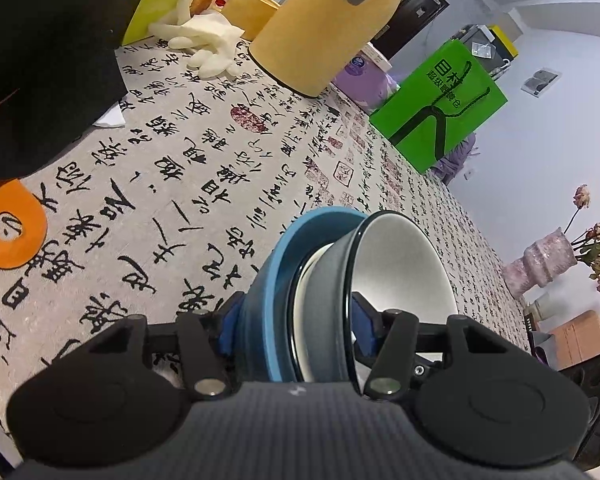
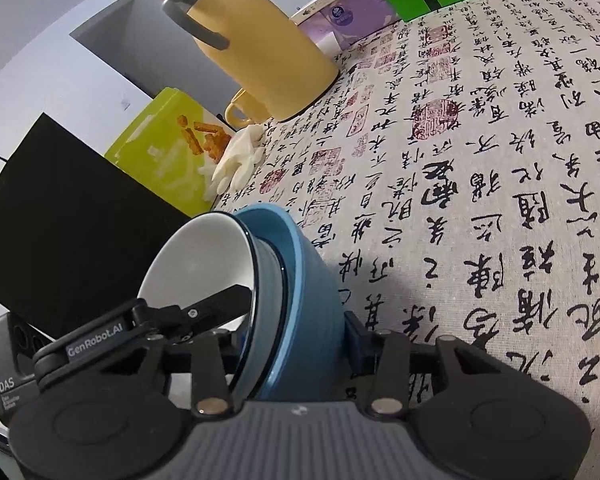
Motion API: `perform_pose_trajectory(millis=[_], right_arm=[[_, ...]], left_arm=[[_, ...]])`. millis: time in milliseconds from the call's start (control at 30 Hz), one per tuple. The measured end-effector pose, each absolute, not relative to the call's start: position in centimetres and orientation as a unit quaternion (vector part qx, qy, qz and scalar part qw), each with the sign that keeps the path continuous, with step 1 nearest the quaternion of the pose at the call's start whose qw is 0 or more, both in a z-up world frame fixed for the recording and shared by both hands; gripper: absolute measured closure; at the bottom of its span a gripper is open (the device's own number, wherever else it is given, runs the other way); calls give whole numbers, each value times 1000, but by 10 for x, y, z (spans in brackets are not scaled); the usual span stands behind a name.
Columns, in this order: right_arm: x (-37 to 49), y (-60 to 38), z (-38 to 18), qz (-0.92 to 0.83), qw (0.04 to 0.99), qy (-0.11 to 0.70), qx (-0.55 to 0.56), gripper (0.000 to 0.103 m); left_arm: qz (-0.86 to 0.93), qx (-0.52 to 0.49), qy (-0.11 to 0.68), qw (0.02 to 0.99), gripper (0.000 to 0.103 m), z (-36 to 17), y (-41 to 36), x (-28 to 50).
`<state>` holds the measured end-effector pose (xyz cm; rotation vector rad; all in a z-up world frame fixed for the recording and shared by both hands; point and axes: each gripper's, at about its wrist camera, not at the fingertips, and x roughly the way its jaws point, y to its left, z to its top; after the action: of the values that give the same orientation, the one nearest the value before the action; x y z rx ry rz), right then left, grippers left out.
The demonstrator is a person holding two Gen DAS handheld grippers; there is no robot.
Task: Organize plates and bowls
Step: 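Close both grippers on the blue bowl's rim and lift the stack, then carry the tilted blue bowl stack with both grippers toward the cream plates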
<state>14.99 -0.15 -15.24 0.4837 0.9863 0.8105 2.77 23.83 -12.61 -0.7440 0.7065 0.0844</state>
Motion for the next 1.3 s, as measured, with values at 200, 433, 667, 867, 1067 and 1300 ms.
perform_pose_trajectory(millis=[200, 433, 667, 867, 1067, 1300], right_arm=[[152, -3, -152, 370, 773, 462, 228, 61], [153, -1, -151, 367, 770, 468, 229, 61], [153, 0, -151, 368, 768, 471, 229, 61], [152, -4, -151, 369, 766, 473, 232, 61], [150, -9, -149, 369, 767, 469, 236, 61], [148, -12, -145, 371, 768, 466, 238, 61]], left_arm=[[46, -360, 342, 867, 48, -125, 238, 28], [51, -360, 345, 865, 47, -124, 237, 28], [57, -358, 345, 866, 47, -121, 235, 28], [58, -355, 346, 866, 47, -120, 233, 29], [56, -354, 344, 868, 47, -118, 231, 29], [55, -354, 340, 870, 47, -114, 229, 28]])
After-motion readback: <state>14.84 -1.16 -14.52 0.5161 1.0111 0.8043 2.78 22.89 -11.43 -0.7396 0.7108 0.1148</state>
